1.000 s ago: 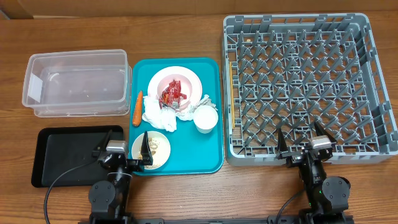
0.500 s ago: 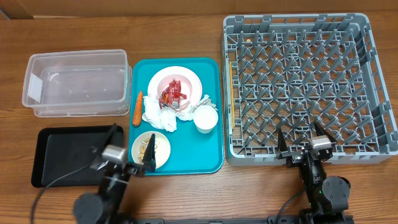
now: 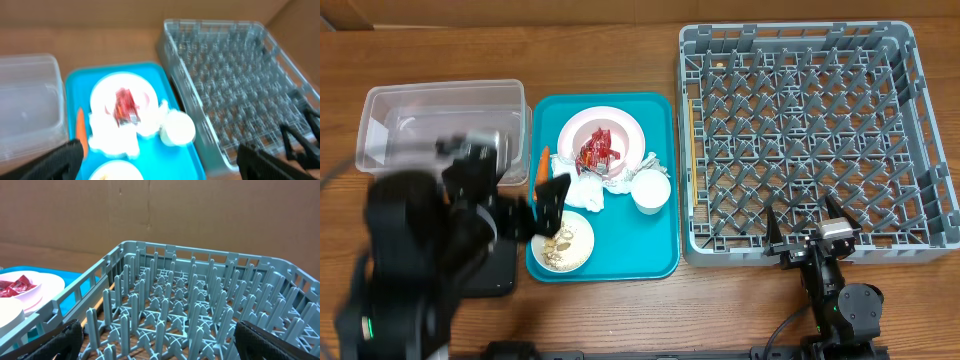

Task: Sort waste into correct bins and load items into the dishwasher
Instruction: 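Reach the left gripper to the red wrapper in the pink bowl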

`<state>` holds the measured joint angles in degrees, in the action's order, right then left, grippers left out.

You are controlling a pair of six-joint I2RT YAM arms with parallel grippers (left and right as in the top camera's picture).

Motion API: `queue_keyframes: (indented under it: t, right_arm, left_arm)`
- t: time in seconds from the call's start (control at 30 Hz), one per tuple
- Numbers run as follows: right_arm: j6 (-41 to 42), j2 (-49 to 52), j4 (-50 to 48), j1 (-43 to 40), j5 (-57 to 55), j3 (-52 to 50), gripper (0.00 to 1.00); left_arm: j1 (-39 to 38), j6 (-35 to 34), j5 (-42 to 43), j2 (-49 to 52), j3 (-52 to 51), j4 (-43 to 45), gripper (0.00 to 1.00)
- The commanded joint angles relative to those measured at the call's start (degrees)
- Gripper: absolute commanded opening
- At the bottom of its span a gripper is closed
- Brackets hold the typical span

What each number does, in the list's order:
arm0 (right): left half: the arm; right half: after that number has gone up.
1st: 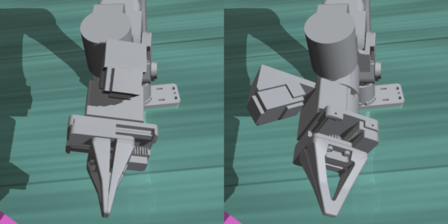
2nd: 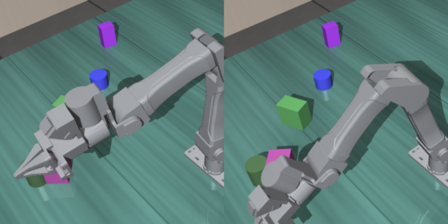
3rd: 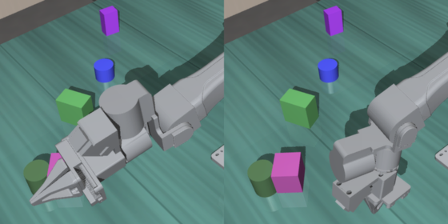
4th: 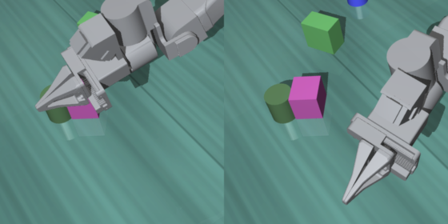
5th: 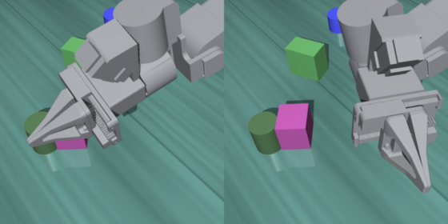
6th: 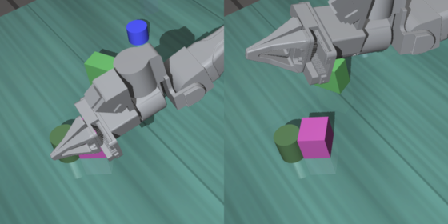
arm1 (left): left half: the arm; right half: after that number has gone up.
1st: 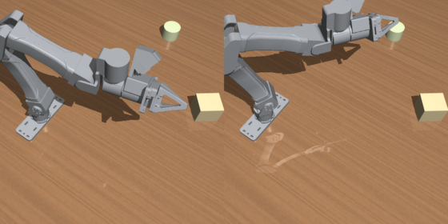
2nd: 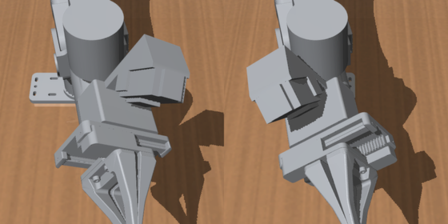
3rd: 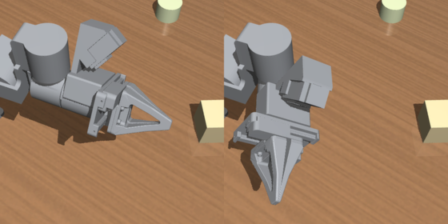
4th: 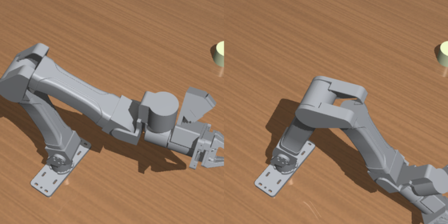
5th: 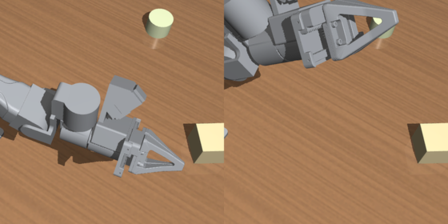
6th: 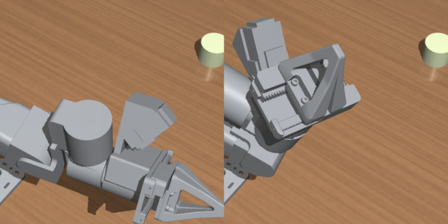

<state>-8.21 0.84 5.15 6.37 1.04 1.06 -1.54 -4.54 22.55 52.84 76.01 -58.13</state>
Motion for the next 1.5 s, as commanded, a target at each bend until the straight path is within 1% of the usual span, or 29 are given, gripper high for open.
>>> queue_keyframes:
  t: [0.0,0.07,0.1,0.13,0.27,0.43,0.57,0.63,0.67,0.7,0.8,0.87,0.93,1.0,1.03,1.2,1.3,1.37,1.47]
  right_arm:
    - [-0.17,-0.66,-0.33,-0.39,-0.28,-0.59,1.00]
    - [-0.17,-0.66,-0.33,-0.39,-0.28,-0.59,1.00]
    - [-0.17,-0.66,-0.33,-0.39,-0.28,-0.59,1.00]
    - [-0.17,-0.66,-0.33,-0.39,-0.28,-0.59,1.00]
    - [-0.17,-0.66,-0.33,-0.39,-0.28,-0.59,1.00]
    - [-0.17,-0.66,-0.33,-0.39,-0.28,-0.59,1.00]
    - [-0.17,-0.66,-0.33,-0.39,-0.28,-0.59,1.00]
    - [-0.17,-0.66,-0.33,-0.39,-0.28,-0.59,1.00]
    - [-0.17,-0.66,-0.33,-0.39,-0.28,-0.59,1.00]
    - [-0.17,-0.66,-0.33,-0.39,-0.28,-0.59,1.00]
    - [-0.17,-0.66,-0.33,-0.39,-0.28,-0.59,1.00]
    - [-0.17,-0.66,-0.33,-0.39,-0.28,-0.59,1.00]
    - [-0.17,-0.66,-0.33,-0.39,-0.28,-0.59,1.00]
    - [-0.17,-0.66,-0.33,-0.39,-0.28,-0.59,1.00]
    - [-0.17,-0.66,-0.33,-0.39,-0.28,-0.59,1.00]
    - [-0.17,-0.66,-0.33,-0.39,-0.28,-0.59,1.00]
    - [-0.17,-0.66,-0.33,-0.39,-0.28,-0.59,1.00]
    - [-0.17,-0.66,-0.33,-0.39,-0.28,-0.59,1.00]
    - [-0.17,-0.66,-0.33,-0.39,-0.28,-0.59,1.00]
  left_arm:
    - [-0.37,-0.61,2.56,13.40,14.16,-8.90,1.00]
    - [-0.37,-0.61,2.60,18.80,18.49,-12.20,1.00]
    - [-0.37,-0.68,2.67,23.67,21.09,-13.57,1.00]
    - [-0.37,-0.92,2.95,25.38,21.49,-13.44,1.00]
    - [-0.37,-5.66,2.99,32.09,21.51,-13.42,1.00]
    - [-0.37,-5.97,1.46,40.04,21.51,-13.60,1.00]
    - [-0.44,-6.23,5.64,45.70,21.51,-14.56,1.00]
    - [-0.76,-6.21,5.29,47.98,21.51,-14.56,1.00]
    - [-1.09,-6.21,4.46,49.13,21.49,-14.47,0.98]
    - [-1.40,-6.23,3.63,50.14,21.51,-14.34,0.91]
    - [-2.51,-6.27,1.27,52.63,21.51,-13.79,0.85]
    - [-3.32,-6.29,0.28,53.86,21.51,-13.00,0.82]
    - [-4.09,-7.72,-1.09,54.84,21.49,-11.93,0.79]
    - [-5.09,-8.85,-2.58,55.54,21.49,-10.88,0.69]
    - [-5.66,-9.29,-3.61,55.74,21.49,-10.47,0.67]
    - [-9.03,-14.32,-16.57,55.80,21.49,-8.59,0.66]
    - [-10.78,-15.67,-21.44,55.80,21.33,-7.58,0.67]
    - [-11.58,-15.74,-21.49,55.82,20.24,-5.79,0.67]
    - [-11.65,-17.81,-21.49,55.82,18.29,-4.26,0.65]
